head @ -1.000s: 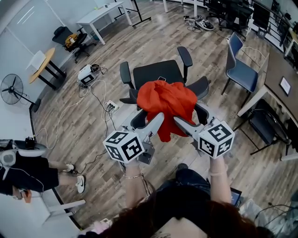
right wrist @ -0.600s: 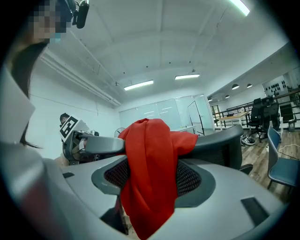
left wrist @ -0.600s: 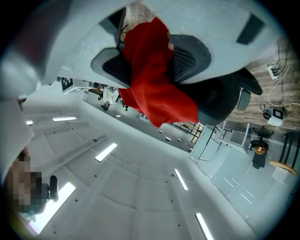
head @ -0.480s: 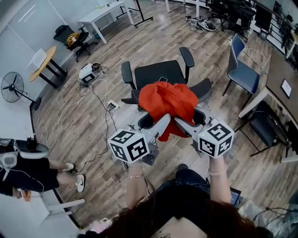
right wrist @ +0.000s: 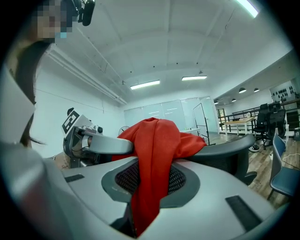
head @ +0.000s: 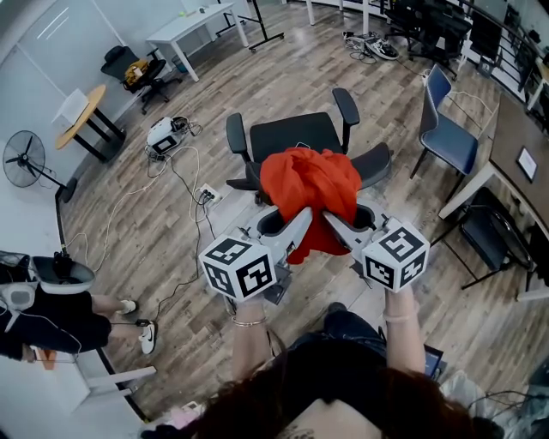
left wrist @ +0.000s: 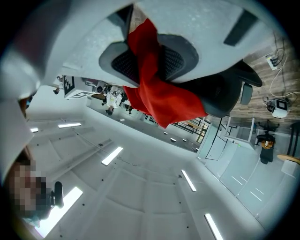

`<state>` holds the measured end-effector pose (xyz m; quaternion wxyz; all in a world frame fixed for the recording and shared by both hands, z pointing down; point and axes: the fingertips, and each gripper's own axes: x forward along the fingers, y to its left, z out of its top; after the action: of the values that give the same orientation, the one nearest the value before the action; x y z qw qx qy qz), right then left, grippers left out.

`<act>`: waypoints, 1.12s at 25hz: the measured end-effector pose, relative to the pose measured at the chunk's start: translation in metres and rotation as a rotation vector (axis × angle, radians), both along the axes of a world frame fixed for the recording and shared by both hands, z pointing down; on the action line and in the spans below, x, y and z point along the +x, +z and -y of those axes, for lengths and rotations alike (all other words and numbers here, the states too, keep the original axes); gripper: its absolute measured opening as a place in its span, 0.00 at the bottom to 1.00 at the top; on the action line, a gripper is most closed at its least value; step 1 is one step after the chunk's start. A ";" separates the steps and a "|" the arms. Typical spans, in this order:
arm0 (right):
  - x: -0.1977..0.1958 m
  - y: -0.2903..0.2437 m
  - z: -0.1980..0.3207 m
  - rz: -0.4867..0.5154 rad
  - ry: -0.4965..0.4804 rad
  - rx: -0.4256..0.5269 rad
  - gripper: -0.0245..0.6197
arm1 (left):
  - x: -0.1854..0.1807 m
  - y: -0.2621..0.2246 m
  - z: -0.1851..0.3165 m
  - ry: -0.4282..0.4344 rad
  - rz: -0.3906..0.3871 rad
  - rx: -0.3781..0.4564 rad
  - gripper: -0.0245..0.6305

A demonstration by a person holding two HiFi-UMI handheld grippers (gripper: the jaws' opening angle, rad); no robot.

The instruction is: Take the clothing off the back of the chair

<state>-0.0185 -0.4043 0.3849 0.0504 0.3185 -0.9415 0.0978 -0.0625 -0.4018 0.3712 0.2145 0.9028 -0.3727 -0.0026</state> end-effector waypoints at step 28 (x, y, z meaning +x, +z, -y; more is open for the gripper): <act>-0.011 -0.058 -0.086 0.022 -0.007 0.169 0.17 | -0.003 -0.057 -0.091 0.055 -0.056 0.149 0.20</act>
<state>-0.0293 -0.3187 0.3272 0.0134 0.3173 -0.9480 0.0212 -0.0656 -0.3106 0.3142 0.1572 0.9257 -0.3404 -0.0496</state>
